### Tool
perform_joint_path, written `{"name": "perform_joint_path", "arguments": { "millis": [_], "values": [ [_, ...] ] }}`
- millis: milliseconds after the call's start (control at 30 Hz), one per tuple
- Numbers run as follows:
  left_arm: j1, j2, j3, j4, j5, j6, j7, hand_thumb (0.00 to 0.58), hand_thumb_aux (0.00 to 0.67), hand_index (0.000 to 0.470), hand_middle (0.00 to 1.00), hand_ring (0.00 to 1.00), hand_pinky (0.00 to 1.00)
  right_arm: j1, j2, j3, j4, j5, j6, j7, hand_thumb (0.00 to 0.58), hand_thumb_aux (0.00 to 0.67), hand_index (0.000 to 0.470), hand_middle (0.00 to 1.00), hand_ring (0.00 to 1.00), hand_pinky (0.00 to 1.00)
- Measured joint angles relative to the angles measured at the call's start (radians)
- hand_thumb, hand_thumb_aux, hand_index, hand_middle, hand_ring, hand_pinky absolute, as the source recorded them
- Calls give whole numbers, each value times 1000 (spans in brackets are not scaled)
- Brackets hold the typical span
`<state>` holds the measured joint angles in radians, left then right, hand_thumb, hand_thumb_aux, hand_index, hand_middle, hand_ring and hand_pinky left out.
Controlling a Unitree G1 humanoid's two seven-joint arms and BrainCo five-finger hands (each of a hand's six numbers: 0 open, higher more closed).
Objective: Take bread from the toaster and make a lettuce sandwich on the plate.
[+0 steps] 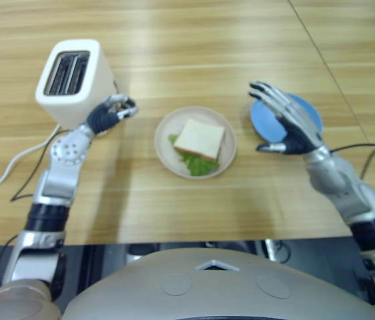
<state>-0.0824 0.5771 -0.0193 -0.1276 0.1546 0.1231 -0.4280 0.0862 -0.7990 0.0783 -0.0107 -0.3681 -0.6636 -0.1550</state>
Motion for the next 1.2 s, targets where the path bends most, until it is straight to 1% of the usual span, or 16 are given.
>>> {"name": "perform_joint_path", "arguments": {
  "millis": [100,200,333,433,533,733,800,833,867,933,1000,1033,1067,1100,1133,1200],
  "values": [
    [112,111,-5,-85,13,10,-90,580,670,460,1000,1000,1000,142,-38,-3,-30,21,63,126,580,670,460,1000,1000,1000],
    [233,217,-89,-124,79,-19,-186,580,670,460,1000,1000,1000,273,-64,11,-85,43,113,263,580,670,460,1000,1000,1000],
    [271,222,-208,-101,127,-15,-256,580,670,460,1000,1000,1000,333,-69,56,-114,49,182,406,580,670,460,1000,1000,1000],
    [237,192,-254,-58,160,8,-267,580,670,460,1000,1000,1000,316,-48,108,-98,38,214,483,580,670,460,1000,1000,1000],
    [179,150,-298,-18,187,9,-278,580,670,460,1000,1000,1000,246,2,166,-35,-4,229,525,580,670,460,1000,1000,1000],
    [32,-30,-398,119,233,-17,-241,580,670,460,1000,1000,1000,-18,112,266,165,-124,205,518,580,670,460,1000,1000,1000],
    [-41,-111,-414,215,249,-22,-189,576,615,422,1000,1000,1000,-120,164,293,275,-137,184,517,580,670,460,1000,1000,1000],
    [-72,-139,-418,256,256,-24,-164,576,615,422,1000,1000,1000,-169,182,308,318,-144,176,510,580,670,460,1000,1000,1000],
    [-113,-170,-417,315,262,-26,-134,568,573,393,1000,1000,1000,-225,209,322,380,-160,164,496,580,670,460,1000,1000,1000],
    [-181,-213,-414,414,265,-29,-85,566,565,388,1000,1000,1000,-322,251,347,485,-181,148,469,580,670,460,1000,1000,1000],
    [-248,-249,-406,514,265,-38,-32,520,455,312,1000,1000,1000,-414,280,369,589,-218,137,431,580,670,460,1000,1000,1000],
    [-288,-265,-394,577,264,-43,7,447,349,240,1000,1000,1000,-472,293,385,653,-240,129,395,580,670,460,922,922,922],
    [-352,-288,-373,668,263,-42,60,27,16,11,992,992,992,-546,315,402,730,-275,130,350,580,670,460,373,373,373],
    [-393,-298,-356,735,259,-42,99,0,0,0,510,510,510,-596,328,412,790,-301,132,315,436,336,231,0,0,0],
    [-442,-308,-330,826,255,-42,158,0,0,0,0,0,0,-651,340,428,867,-330,132,256,0,0,0,0,0,0],
    [-478,-311,-298,894,248,-48,214,0,0,0,0,0,0,-687,345,439,926,-356,132,193,0,0,0,0,0,0]
  ]
}}
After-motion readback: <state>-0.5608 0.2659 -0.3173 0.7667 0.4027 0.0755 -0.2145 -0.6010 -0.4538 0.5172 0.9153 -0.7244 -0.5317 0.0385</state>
